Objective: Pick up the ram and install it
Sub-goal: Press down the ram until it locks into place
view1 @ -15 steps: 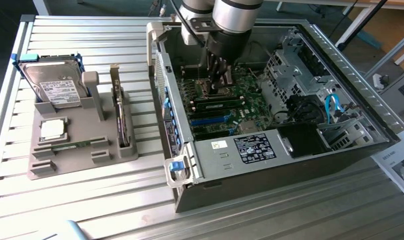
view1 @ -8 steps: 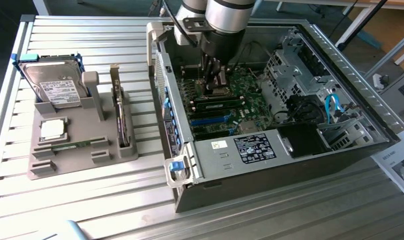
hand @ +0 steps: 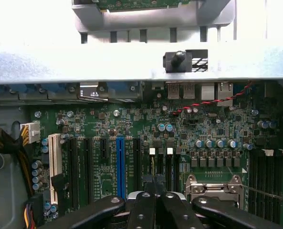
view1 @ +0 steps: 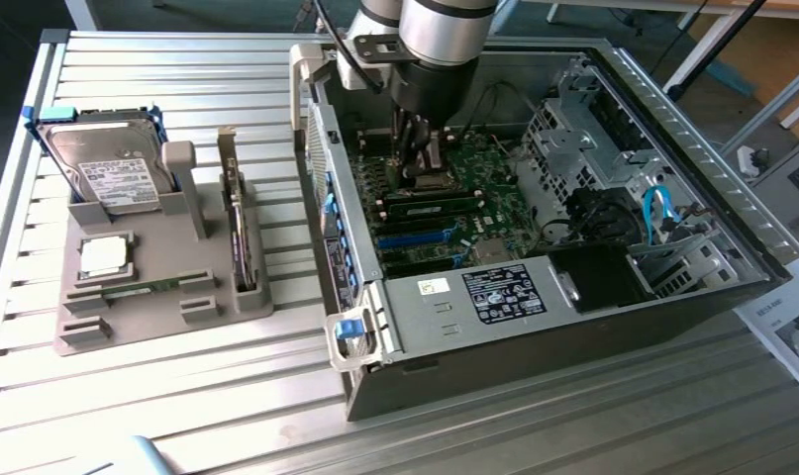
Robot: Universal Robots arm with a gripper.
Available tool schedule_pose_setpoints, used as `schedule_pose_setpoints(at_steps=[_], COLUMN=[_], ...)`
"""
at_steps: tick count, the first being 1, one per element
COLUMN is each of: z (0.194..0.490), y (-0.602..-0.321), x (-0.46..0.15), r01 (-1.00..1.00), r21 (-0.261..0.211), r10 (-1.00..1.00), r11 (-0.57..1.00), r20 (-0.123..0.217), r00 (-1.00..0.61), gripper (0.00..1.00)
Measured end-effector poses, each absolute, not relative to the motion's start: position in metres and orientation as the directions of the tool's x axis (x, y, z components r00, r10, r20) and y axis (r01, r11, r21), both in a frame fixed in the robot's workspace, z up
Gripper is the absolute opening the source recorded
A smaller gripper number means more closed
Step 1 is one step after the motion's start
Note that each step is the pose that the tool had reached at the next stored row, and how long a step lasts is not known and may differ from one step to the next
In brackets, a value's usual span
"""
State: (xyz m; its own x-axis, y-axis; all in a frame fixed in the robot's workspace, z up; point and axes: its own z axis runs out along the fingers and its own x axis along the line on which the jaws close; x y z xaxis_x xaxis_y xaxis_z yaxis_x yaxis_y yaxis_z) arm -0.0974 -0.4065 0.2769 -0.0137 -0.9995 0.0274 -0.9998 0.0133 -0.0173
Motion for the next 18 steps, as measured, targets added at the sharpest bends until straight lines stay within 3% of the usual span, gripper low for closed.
schedule_pose_setpoints(at_steps=[18], z=[0.246], y=[-0.406], x=[-0.098], r01=[-1.0], r21=[-0.019], r10=[-1.0], r11=[0.013], r20=[0.027], r00=[-0.014], gripper=[0.11])
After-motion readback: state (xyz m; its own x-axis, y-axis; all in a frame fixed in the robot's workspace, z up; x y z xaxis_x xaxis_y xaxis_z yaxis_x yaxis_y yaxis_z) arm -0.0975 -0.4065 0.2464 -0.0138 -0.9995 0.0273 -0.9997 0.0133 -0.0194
